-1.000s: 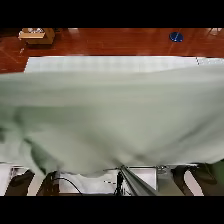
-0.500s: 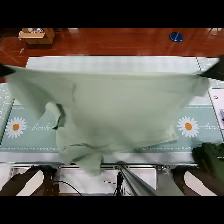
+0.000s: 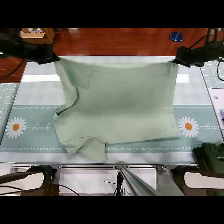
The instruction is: Fold the shirts.
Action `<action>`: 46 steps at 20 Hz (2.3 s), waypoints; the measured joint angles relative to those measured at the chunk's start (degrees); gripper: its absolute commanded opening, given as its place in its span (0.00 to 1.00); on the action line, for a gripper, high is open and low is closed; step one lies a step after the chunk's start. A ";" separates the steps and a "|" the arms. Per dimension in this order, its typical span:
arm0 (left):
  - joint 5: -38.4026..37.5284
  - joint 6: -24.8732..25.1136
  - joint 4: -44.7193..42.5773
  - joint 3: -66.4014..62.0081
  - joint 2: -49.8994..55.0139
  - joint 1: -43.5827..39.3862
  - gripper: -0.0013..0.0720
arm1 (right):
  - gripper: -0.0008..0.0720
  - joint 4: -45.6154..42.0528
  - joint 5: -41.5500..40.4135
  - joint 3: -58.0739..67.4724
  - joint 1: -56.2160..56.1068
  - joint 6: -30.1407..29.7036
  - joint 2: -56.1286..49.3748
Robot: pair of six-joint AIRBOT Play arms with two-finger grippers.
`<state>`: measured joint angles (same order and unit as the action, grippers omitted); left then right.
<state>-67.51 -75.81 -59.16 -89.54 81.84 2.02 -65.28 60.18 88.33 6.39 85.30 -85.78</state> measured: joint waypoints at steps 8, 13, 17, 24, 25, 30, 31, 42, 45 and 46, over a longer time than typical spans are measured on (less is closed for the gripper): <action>4.09 0.17 0.17 0.02 14.01 -3.48 0.71 | 0.52 3.87 -4.63 -0.02 -0.02 -0.26 -11.56; -5.84 0.17 -2.75 -4.15 14.91 0.94 0.85 | 0.66 3.08 2.08 3.02 3.41 -5.03 -9.18; -16.90 -1.55 -3.82 -0.83 9.46 8.50 0.85 | 0.53 -8.50 13.57 1.79 9.60 -7.28 -3.10; -19.06 2.29 -3.21 38.14 -13.60 18.43 0.85 | 0.60 -4.50 16.70 -22.77 23.76 -10.58 8.35; -18.27 3.48 -2.34 43.34 -16.41 20.17 0.85 | 0.60 -2.80 16.61 -26.18 25.22 -11.50 9.70; -16.09 8.55 1.42 59.34 -24.02 28.44 0.85 | 0.67 5.09 15.13 -35.52 28.46 -17.03 13.75; -15.45 9.42 1.70 60.83 -24.35 29.16 0.85 | 0.66 6.25 15.06 -36.24 28.72 -18.08 14.08; -9.57 12.15 2.86 65.70 -19.61 29.81 0.83 | 0.66 9.60 16.50 -38.07 29.29 -20.92 14.88; -7.78 12.17 4.59 65.81 -18.10 26.10 0.83 | 0.66 9.77 17.14 -38.10 29.29 -20.76 14.88; -6.80 12.20 5.53 65.81 -17.62 24.50 0.82 | 0.66 9.77 17.40 -38.10 29.29 -20.68 14.91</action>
<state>-74.30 -63.61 -53.63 -23.73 64.23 26.52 -55.51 77.58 50.24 35.68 64.62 -70.87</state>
